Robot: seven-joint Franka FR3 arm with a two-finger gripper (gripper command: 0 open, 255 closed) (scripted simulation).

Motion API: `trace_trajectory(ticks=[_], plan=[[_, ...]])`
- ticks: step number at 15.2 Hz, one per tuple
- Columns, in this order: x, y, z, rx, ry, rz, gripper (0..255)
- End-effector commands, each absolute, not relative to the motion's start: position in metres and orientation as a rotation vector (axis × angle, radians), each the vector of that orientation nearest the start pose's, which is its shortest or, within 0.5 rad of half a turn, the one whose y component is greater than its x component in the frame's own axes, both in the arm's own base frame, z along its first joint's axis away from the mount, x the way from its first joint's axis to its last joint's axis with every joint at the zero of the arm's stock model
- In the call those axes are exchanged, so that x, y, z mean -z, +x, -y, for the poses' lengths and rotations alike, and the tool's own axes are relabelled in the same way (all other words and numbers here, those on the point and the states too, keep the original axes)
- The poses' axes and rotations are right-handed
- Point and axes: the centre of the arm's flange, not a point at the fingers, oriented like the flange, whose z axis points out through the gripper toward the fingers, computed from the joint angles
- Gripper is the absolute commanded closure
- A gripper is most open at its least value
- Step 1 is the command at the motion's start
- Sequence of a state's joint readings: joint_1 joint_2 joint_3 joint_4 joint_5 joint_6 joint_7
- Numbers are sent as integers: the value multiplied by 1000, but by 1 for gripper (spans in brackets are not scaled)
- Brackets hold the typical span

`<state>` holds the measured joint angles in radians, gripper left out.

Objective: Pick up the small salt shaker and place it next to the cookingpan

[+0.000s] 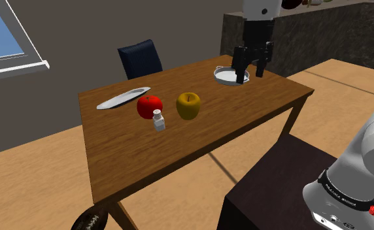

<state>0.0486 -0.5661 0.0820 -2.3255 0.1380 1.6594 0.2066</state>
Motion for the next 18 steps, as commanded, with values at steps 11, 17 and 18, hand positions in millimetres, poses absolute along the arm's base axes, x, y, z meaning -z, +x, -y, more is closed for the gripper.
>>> trace_trajectory(ticks=[11,17,18], plan=[[-479,472,-163,-107,-3088,-197,0],[-451,526,-211,-74,-3103,-211,0],[-446,536,-219,-69,-3106,-213,0]])
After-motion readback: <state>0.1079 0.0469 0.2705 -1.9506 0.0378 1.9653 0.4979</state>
